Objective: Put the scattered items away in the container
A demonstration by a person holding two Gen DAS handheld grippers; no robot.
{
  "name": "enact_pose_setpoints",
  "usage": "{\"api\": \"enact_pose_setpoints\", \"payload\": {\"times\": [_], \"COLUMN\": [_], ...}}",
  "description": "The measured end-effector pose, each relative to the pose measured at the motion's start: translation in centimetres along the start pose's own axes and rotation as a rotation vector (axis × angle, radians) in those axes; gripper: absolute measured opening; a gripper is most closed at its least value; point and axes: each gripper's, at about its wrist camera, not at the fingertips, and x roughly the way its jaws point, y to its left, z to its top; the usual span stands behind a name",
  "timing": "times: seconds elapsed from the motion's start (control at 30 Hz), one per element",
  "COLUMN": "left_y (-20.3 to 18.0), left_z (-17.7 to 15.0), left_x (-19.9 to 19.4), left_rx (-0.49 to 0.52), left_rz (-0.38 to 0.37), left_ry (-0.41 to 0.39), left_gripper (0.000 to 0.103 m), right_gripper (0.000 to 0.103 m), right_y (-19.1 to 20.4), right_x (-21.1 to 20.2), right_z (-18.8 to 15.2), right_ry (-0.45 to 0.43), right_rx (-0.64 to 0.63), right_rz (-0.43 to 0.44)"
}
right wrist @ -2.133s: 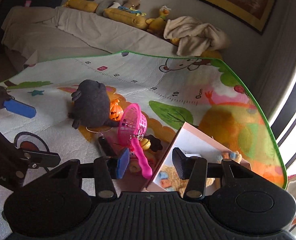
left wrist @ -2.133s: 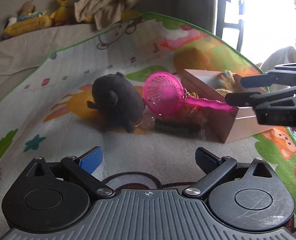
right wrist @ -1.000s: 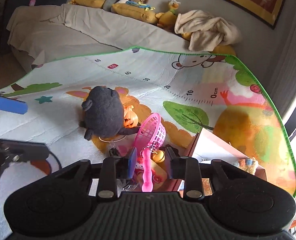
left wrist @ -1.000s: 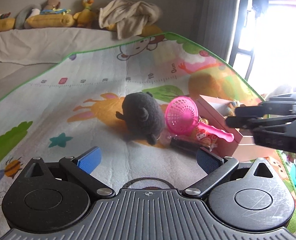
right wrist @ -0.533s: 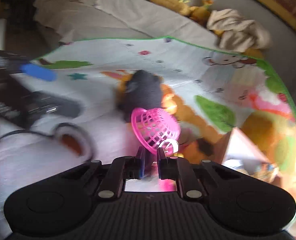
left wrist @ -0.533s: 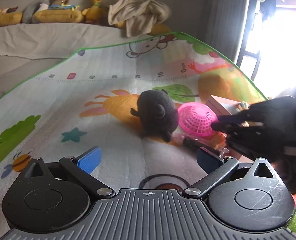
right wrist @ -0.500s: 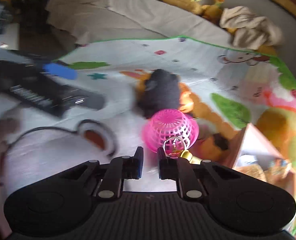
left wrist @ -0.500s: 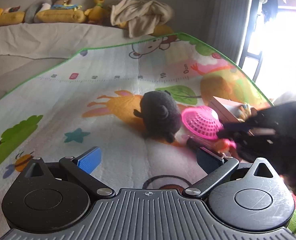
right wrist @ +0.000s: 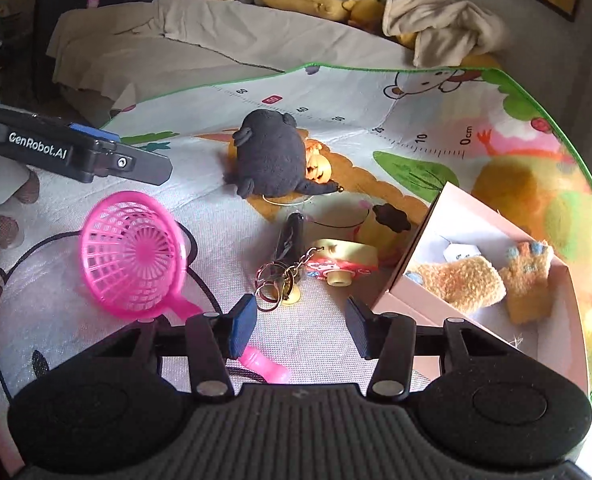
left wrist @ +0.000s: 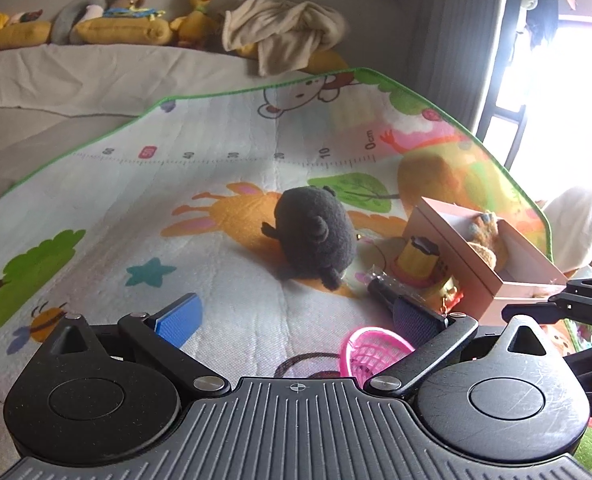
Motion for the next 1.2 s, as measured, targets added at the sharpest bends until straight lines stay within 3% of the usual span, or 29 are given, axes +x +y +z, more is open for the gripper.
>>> {"api": "enact_pose_setpoints", "payload": {"times": [0.17, 0.3, 0.37, 0.4, 0.47, 0.6, 0.77, 0.93, 1.0, 1.07, 1.1, 1.2], "left_y": [-1.0, -1.7, -1.9, -2.0, -2.1, -2.8, -5.2, -7.0, -6.9, -6.5, -6.0, -4.5], "left_z": [-0.6, -1.3, -1.7, -1.8, -2.0, -2.7, -3.7, -4.3, -4.2, -4.0, -3.7, -2.2], "left_x": [0.5, 0.5, 0.4, 0.4, 0.3, 0.1, 0.4, 1.0, 1.4, 1.8, 1.9, 2.2], "left_rx": [0.026, 0.057, 0.07, 0.075, 0.083, 0.121, 0.24, 0.361, 0.407, 0.441, 0.448, 0.431], "left_rz": [-0.028, -0.07, -0.084, -0.089, -0.1, -0.146, -0.176, -0.121, -0.066, 0.012, 0.048, 0.159], "left_ry": [0.031, 0.057, 0.069, 0.074, 0.088, 0.12, 0.144, 0.167, 0.178, 0.17, 0.16, 0.122], "left_gripper": [0.103, 0.103, 0.103, 0.103, 0.103, 0.103, 0.103, 0.103, 0.103, 0.103, 0.103, 0.103], "right_gripper": [0.046, 0.044, 0.026, 0.022, 0.005, 0.003, 0.003, 0.003, 0.018, 0.091, 0.101, 0.103], "right_y": [-1.1, -0.8, -1.0, -1.0, -1.0, -2.1, -4.5, -6.3, -6.6, -6.7, -6.6, -5.6], "right_x": [1.6, 4.2, 5.0, 4.9, 3.8, -0.3, -5.5, -10.4, -11.5, -11.7, -11.7, -10.7], "right_z": [0.3, 0.5, 0.5, 0.7, 0.8, 1.1, 2.2, 2.2, 1.5, 0.4, -0.5, -2.7], "right_ry": [0.001, 0.022, 0.047, 0.044, 0.025, -0.063, -0.171, -0.282, -0.305, -0.31, -0.318, -0.266], "right_rx": [0.145, 0.18, 0.199, 0.206, 0.181, 0.178, 0.218, 0.223, 0.215, 0.214, 0.213, 0.161], "right_rz": [0.04, 0.032, 0.064, 0.069, 0.075, 0.053, 0.01, -0.004, -0.026, -0.081, -0.106, -0.138]}}
